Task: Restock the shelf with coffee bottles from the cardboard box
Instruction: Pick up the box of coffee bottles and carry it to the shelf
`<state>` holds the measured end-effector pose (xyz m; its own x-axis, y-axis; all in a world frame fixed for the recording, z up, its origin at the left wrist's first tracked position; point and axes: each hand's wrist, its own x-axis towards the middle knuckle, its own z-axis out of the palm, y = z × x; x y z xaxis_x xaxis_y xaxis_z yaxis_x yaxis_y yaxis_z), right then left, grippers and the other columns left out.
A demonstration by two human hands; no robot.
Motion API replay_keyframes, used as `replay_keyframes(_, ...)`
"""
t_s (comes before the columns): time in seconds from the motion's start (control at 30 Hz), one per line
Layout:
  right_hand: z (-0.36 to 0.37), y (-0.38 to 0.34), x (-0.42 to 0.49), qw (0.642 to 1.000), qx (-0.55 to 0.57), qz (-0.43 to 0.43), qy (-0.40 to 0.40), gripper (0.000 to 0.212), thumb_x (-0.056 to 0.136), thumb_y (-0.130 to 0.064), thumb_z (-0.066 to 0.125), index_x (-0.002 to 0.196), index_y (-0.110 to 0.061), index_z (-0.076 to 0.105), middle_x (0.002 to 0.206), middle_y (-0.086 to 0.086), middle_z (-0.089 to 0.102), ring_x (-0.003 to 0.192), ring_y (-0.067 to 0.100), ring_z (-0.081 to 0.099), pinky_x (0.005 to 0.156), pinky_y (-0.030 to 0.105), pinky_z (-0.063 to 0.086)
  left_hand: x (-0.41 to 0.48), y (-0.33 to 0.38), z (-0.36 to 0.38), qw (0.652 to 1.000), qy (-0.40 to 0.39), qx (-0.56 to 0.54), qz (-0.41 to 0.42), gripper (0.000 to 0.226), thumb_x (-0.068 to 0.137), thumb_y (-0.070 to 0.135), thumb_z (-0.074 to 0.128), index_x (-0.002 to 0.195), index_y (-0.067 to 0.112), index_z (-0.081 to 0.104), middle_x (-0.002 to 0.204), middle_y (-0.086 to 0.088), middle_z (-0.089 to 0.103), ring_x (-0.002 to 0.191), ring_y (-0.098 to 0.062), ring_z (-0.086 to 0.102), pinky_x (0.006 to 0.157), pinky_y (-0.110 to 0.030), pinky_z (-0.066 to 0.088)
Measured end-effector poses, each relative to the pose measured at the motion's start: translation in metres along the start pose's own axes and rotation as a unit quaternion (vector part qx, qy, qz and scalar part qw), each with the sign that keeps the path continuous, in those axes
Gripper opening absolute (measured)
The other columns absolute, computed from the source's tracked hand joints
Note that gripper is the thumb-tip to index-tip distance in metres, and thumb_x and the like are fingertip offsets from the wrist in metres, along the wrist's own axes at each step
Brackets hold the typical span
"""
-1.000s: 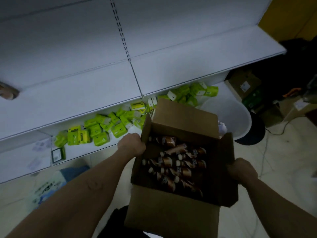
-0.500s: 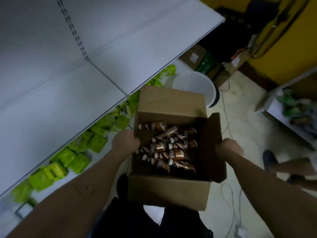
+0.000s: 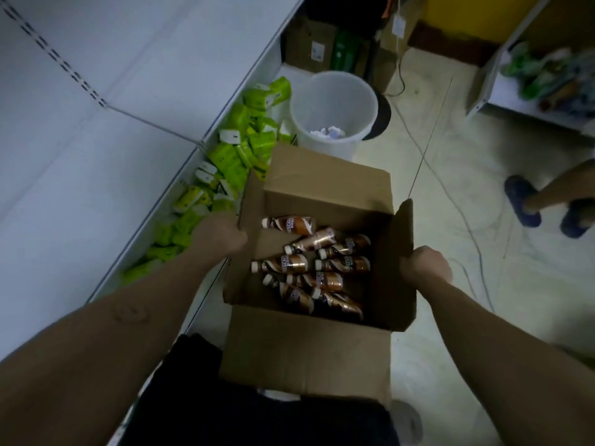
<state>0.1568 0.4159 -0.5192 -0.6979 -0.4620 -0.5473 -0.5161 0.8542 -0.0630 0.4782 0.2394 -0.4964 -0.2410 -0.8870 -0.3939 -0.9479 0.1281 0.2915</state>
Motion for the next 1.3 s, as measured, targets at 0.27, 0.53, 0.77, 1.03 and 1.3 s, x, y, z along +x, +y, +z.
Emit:
replay_keyframes(0.27,0.088,-0.016,-0.003,0.998,0.042,0.037,0.008,0.035,0.093,-0.040,0.054,0.101,-0.007,0.062,0.084,0.008,0.059,0.074,0.025,0.057,0.063,0.031,0.044,0.040,-0.066,0.053,0.996,-0.067,0.051,-0.011,0.038,0.091,0.032,0.051,0.069,0.002,0.060,0.072,-0.012,0.059,0.068,-0.027,0.056,0.056,-0.029,0.039)
replay_keyframes(0.53,0.204,-0.045,0.004,0.991,0.075,0.106,0.019,0.035,0.094,-0.041,0.052,0.100,-0.008,0.063,0.087,0.009,0.064,0.076,0.026,0.063,0.068,0.034,0.051,0.118,-0.148,0.143,0.994,-0.096,0.056,-0.004,0.036,0.090,0.035,0.053,0.069,0.008,0.060,0.081,-0.018,0.064,0.081,-0.035,0.061,0.060,-0.031,0.044)
replay_keyframes(0.77,0.299,-0.017,0.055,0.987,0.110,0.109,0.038,0.032,0.090,-0.043,0.059,0.077,-0.013,0.061,0.074,0.006,0.065,0.066,0.023,0.063,0.066,0.037,0.056,0.169,-0.179,0.227,0.991,-0.067,0.087,0.075,0.031,0.082,0.030,0.057,0.056,0.013,0.054,0.073,-0.013,0.062,0.068,-0.030,0.058,0.066,-0.035,0.052)
replay_keyframes(1.03,0.379,0.019,0.077,0.983,0.157,0.083,0.045,0.036,0.085,-0.037,0.068,0.075,-0.002,0.066,0.078,0.014,0.069,0.071,0.029,0.067,0.074,0.046,0.058,0.197,-0.232,0.291,0.979,-0.065,0.124,0.147,0.045,0.078,0.046,0.059,0.081,0.002,0.071,0.088,-0.020,0.067,0.080,-0.032,0.060,0.065,-0.031,0.043)
replay_keyframes(1.3,0.414,-0.013,0.048,0.991,0.114,0.052,0.054,0.023,0.085,-0.028,0.067,0.088,-0.006,0.062,0.074,0.008,0.059,0.068,0.026,0.062,0.061,0.032,0.050,0.165,-0.272,0.305,0.985,-0.057,0.117,0.112,0.037,0.073,0.044,0.057,0.077,0.008,0.064,0.095,-0.020,0.066,0.086,-0.034,0.061,0.061,-0.029,0.037)
